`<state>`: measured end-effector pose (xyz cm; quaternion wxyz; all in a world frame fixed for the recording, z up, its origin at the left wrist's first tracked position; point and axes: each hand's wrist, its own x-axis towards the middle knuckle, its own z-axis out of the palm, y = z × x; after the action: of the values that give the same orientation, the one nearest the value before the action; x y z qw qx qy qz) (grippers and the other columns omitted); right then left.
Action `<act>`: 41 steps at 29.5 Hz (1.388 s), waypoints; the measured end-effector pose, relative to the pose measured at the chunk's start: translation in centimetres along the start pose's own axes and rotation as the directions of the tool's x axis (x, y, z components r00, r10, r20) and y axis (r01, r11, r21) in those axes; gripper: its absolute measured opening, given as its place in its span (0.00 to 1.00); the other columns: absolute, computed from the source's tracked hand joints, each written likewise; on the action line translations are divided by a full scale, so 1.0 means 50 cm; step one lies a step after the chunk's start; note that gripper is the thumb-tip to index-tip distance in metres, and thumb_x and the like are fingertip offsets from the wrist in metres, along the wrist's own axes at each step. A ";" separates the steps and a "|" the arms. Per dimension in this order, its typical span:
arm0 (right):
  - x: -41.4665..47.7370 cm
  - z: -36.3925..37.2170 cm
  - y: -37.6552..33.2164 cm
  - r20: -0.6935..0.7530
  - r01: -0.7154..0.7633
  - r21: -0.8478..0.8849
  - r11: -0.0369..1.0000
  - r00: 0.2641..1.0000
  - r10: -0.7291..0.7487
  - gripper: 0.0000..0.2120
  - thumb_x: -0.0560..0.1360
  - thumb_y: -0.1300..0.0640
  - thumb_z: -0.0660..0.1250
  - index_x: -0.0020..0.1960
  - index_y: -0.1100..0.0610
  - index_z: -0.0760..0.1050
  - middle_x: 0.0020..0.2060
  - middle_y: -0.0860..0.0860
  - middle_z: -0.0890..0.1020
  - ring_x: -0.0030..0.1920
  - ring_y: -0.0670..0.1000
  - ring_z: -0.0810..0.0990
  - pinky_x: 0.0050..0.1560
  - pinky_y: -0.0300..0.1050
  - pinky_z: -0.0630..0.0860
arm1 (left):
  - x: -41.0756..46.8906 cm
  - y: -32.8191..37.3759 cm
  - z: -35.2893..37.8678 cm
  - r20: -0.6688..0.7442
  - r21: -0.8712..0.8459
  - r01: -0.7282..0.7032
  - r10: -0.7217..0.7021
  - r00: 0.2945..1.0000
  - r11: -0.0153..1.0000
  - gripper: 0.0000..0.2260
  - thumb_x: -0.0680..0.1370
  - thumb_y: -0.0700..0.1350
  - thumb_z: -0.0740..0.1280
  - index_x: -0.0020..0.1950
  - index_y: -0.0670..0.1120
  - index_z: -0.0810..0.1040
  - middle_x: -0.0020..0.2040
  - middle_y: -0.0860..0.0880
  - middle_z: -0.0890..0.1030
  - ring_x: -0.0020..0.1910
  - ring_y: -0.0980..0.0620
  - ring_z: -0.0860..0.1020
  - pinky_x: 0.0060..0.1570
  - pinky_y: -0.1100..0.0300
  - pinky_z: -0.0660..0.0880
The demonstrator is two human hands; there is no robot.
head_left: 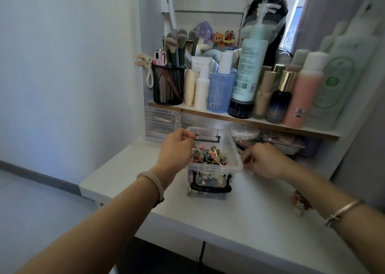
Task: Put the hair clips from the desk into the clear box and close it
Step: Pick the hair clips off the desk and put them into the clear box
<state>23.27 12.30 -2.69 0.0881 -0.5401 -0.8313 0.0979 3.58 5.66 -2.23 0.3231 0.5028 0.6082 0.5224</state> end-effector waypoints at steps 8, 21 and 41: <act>-0.036 -0.093 -0.078 -0.151 0.199 0.524 0.828 0.979 -0.140 0.06 0.72 0.56 0.69 0.45 0.45 0.78 0.38 0.40 0.80 0.40 0.40 0.78 0.46 0.34 0.74 | -0.007 0.005 0.002 0.007 -0.017 0.024 -0.024 1.000 1.000 0.07 0.80 0.38 0.56 0.50 0.45 0.72 0.40 0.52 0.73 0.30 0.55 0.68 0.30 0.64 0.67; -0.038 0.009 0.019 0.036 0.020 -0.145 0.989 0.999 -0.015 0.10 0.73 0.62 0.63 0.48 0.53 0.82 0.49 0.47 0.84 0.53 0.49 0.80 0.55 0.42 0.75 | -0.005 -0.001 0.006 -0.011 -0.032 0.020 -0.020 1.000 0.999 0.06 0.80 0.39 0.56 0.49 0.45 0.72 0.41 0.51 0.73 0.30 0.55 0.67 0.30 0.63 0.66; -0.049 -0.084 -0.024 -0.146 -0.010 0.335 0.942 0.987 0.062 0.05 0.75 0.61 0.65 0.48 0.55 0.79 0.36 0.46 0.81 0.30 0.43 0.79 0.30 0.30 0.74 | -0.027 0.011 0.029 0.028 -0.024 0.024 -0.023 0.999 0.999 0.07 0.80 0.38 0.55 0.49 0.46 0.72 0.41 0.51 0.74 0.29 0.55 0.67 0.30 0.63 0.67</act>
<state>24.25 9.86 1.56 0.2407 -0.5384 -0.7833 0.1965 5.46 4.82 -2.22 0.3437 0.4988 0.6031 0.5190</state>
